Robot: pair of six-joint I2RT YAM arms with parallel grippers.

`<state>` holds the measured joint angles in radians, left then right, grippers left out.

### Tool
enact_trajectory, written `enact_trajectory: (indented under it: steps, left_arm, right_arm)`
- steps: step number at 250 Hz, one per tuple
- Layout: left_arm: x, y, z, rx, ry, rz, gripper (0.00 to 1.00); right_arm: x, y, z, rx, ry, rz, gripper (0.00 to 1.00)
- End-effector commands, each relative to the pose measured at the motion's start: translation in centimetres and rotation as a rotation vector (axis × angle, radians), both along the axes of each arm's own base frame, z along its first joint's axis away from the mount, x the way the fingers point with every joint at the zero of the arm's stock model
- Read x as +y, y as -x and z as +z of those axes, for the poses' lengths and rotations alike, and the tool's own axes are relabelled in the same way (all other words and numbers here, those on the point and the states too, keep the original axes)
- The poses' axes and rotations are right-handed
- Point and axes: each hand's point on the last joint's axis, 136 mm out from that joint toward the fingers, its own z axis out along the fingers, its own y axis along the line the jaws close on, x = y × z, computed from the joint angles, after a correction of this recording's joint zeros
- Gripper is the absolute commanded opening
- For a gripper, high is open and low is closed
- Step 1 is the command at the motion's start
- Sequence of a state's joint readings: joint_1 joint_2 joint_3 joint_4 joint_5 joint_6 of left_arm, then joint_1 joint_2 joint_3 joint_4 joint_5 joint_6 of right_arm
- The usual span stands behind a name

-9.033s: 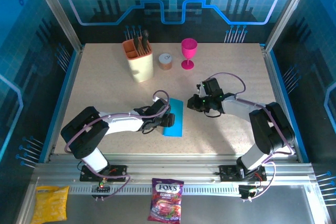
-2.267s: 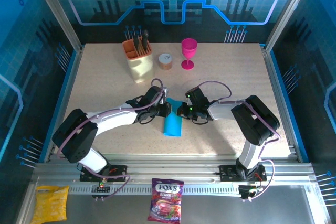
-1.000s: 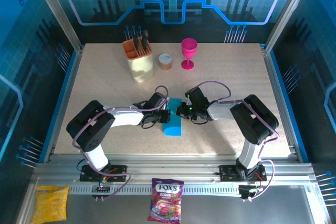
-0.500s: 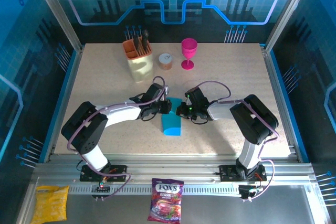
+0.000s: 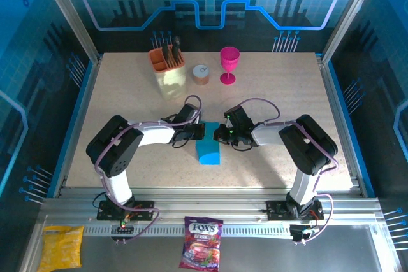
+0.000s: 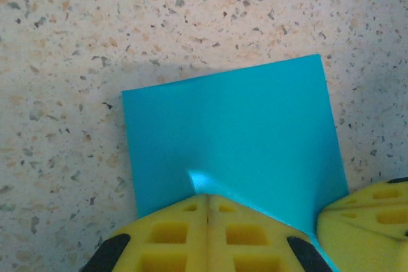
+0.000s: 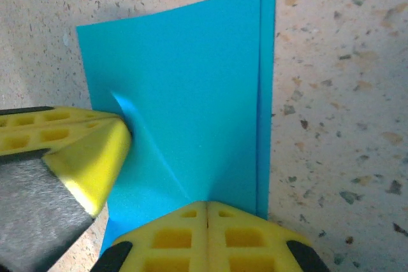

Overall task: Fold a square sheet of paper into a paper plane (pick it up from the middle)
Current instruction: First fold the square sheet of paper in half at the center of the table.

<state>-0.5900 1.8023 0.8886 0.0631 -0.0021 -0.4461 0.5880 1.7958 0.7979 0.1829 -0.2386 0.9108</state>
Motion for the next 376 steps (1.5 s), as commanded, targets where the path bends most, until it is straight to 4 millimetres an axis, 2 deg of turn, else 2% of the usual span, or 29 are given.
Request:
enact_trajectory:
  steps: [1, 23, 61, 88, 165, 211, 250, 271, 286, 327, 350, 376]
  left_arm:
    - [1.2, 0.7, -1.7, 0.035, -0.026, 0.031, 0.04]
    - [0.8, 0.4, -0.3, 0.013, -0.003, 0.026, 0.04]
    - [-0.2, -1.3, 3.9, -0.066, 0.044, 0.014, 0.06]
    - [-0.7, -2.5, 5.0, -0.080, 0.056, 0.006, 0.06]
    - [-0.3, -4.4, 3.6, -0.063, 0.047, 0.033, 0.04]
    - [0.5, -5.0, 1.5, -0.038, 0.018, 0.054, 0.03]
    - [1.4, -4.9, -0.5, -0.012, -0.012, 0.075, 0.03]
    - [1.6, -4.7, -0.6, -0.008, -0.012, 0.077, 0.02]
    - [1.4, -4.6, 0.2, -0.019, 0.006, 0.073, 0.02]
    - [1.1, -3.6, 4.3, -0.070, 0.086, 0.067, 0.03]
    - [0.7, -2.0, 5.8, -0.079, 0.135, 0.047, 0.04]
    - [-0.1, 0.3, 6.5, -0.079, 0.149, 0.002, 0.04]
  right_arm:
    - [-2.3, 3.2, -4.5, 0.128, 0.127, 0.011, 0.00]
    - [-2.3, 3.3, -4.6, 0.129, 0.127, 0.011, 0.00]
    - [-2.4, 3.4, -4.5, 0.129, 0.130, 0.011, 0.00]
    - [-2.5, 3.4, -4.5, 0.128, 0.135, 0.011, 0.00]
    - [-2.4, 3.2, -4.4, 0.125, 0.134, 0.009, 0.00]
    - [-2.5, 3.3, -4.7, 0.130, 0.140, 0.013, 0.00]
    - [-2.6, 3.4, -5.0, 0.136, 0.144, 0.012, 0.00]
    - [-2.6, 3.5, -5.1, 0.140, 0.146, 0.013, 0.00]
    - [-2.7, 3.5, -5.1, 0.139, 0.150, 0.015, 0.00]
    - [-2.9, 3.6, -5.4, 0.143, 0.166, 0.014, 0.00]
    - [-3.0, 3.7, -5.6, 0.147, 0.171, 0.014, 0.00]
    - [-3.1, 3.7, -5.8, 0.150, 0.178, 0.012, 0.00]
